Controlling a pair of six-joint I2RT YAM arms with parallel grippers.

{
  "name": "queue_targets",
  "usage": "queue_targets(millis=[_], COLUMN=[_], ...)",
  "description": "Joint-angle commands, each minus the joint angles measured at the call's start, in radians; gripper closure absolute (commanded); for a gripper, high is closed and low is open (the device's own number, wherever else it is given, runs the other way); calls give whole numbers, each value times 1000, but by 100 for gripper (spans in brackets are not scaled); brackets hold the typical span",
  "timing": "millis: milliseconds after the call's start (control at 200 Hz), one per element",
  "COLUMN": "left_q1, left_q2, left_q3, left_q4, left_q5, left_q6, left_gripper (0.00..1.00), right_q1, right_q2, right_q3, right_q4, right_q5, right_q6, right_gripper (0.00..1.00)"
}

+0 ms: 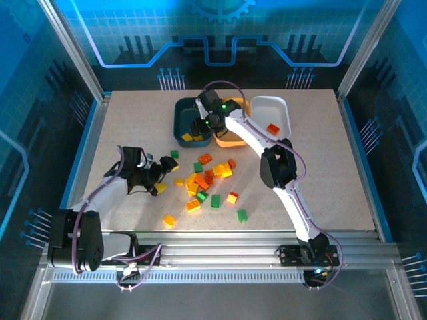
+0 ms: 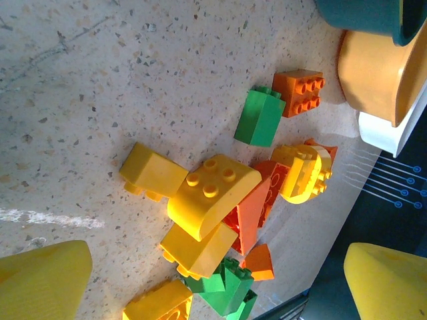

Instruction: Sort the legos into containers by color

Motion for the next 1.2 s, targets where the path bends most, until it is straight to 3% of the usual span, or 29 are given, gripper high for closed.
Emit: queue_targets(millis=[0, 95, 205, 320, 445, 510, 605, 750, 880, 1026, 1196], left_q1=[-10, -19, -38, -91, -173, -209, -251, -285, -305, -315, -315], left_q2=[-18, -15, -12, -1, 42, 64, 86, 128, 150, 129, 91], left_q3=[31, 45, 53, 57, 95, 114, 135, 162, 174, 160, 144], left_q4=[-5, 3, 15, 32, 24, 35, 47, 61, 64, 58, 29], left_q5=[29, 26, 19, -2, -33, -42, -68, -78, -79, -88, -108], left_q6=[15, 8, 4, 8, 39, 44, 40, 29, 21, 19, 32], left_gripper=[1, 1, 1, 1, 1, 1, 1, 1, 1, 1, 1], right_q1=[-2, 6, 9, -17, -21, 2, 60, 156, 211, 226, 229], right_q2=[-90, -196, -374, -562, -690, -747, -815, -850, -838, -779, -762], right_q3=[-5, -111, -411, -739, -961, -1073, -1211, -1313, -1328, -1323, -1345], right_q4=[-17, -6, 76, 156, 140, 141, 144, 164, 201, 189, 223], right_q5=[-9, 39, 114, 158, 155, 111, 84, 62, 93, 124, 156], right_q6=[4, -11, -14, -14, -6, 27, 129, 358, 456, 523, 595], right_gripper=[40, 40, 42, 55, 63, 57, 38, 29, 26, 27, 36])
